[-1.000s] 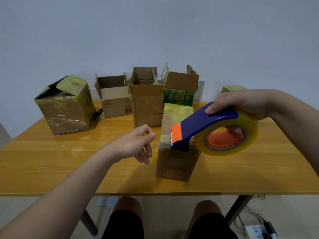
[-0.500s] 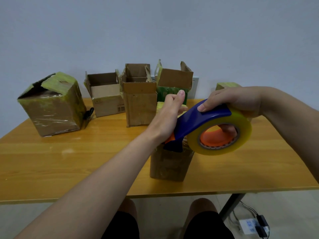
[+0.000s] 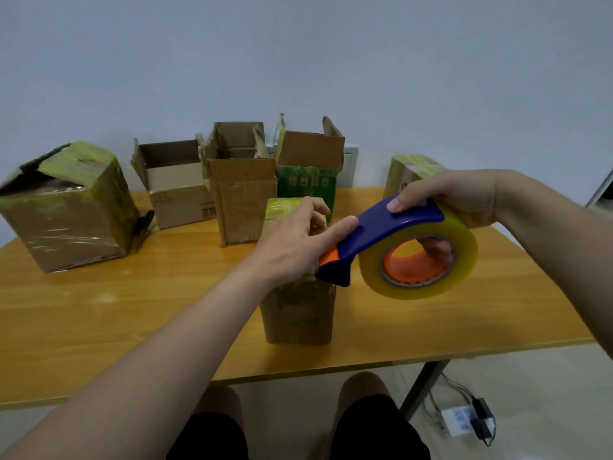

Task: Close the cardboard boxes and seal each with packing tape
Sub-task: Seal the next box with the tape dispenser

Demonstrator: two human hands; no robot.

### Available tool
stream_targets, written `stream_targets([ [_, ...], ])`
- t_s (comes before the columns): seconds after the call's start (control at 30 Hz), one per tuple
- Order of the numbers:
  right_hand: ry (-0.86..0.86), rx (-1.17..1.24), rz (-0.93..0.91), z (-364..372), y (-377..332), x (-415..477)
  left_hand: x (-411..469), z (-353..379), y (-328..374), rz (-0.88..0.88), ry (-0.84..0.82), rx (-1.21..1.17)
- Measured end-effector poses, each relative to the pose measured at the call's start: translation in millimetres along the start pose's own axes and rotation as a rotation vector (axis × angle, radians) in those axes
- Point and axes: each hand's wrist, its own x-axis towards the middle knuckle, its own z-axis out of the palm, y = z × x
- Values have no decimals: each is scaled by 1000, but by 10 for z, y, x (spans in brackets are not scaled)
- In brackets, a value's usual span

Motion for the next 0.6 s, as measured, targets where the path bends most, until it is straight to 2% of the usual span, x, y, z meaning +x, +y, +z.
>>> stream_targets([
  [0.37, 94, -14, 63, -93, 298, -252, 129, 295, 146, -62, 51, 546],
  [0.47, 90, -42, 48, -135, 286, -246, 143, 261, 114, -33, -3, 575],
  [0.6, 128, -65, 52, -224, 228, -195, 155, 171, 28, -20, -64, 468],
])
